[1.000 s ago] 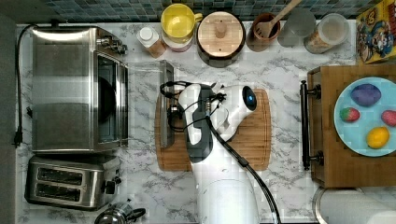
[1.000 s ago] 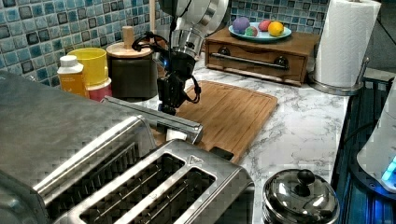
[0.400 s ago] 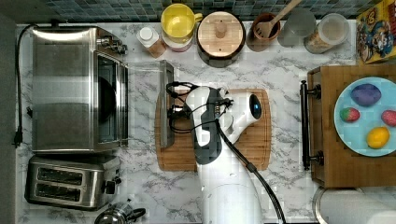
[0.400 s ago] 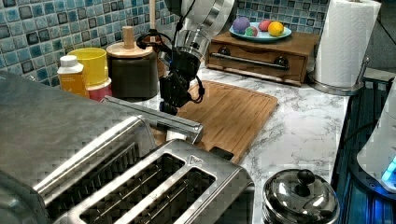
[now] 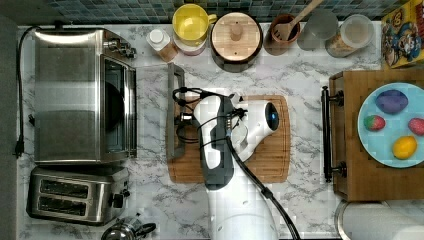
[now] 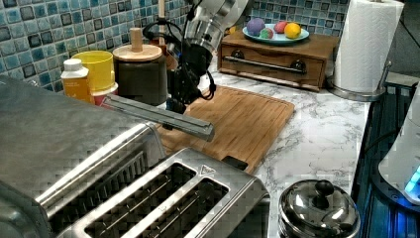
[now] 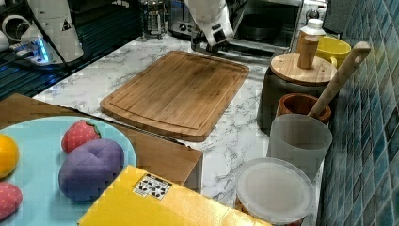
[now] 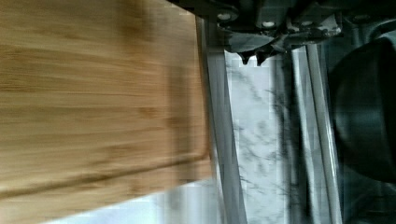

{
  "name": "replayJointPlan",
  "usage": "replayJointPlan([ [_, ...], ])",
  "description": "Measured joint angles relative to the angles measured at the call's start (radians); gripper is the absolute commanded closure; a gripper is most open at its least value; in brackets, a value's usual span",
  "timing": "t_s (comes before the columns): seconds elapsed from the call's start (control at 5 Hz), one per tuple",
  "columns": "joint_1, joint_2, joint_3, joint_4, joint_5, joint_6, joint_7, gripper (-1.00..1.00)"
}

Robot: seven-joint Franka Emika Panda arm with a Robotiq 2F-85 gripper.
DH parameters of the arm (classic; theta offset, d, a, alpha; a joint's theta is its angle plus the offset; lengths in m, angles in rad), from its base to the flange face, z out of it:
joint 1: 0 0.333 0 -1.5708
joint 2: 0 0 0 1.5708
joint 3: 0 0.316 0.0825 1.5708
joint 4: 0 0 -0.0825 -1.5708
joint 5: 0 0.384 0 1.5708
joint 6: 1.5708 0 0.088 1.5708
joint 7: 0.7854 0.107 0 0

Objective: Close the oven.

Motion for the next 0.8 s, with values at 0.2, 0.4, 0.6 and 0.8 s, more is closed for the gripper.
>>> replayJointPlan([
  [0.2, 0.034, -0.057, 0.013, 0.0, -0.037, 0.03, 0.044, 1.0],
  [0.4, 0.09, -0.105, 0.027, 0.0, -0.225, 0.121, 0.198, 1.0],
  [0.6, 0.133, -0.137, 0.062, 0.0, -0.454, 0.22, 0.386, 1.0],
  [0.8, 0.158, -0.156, 0.087, 0.016, -0.596, 0.238, 0.505, 1.0],
])
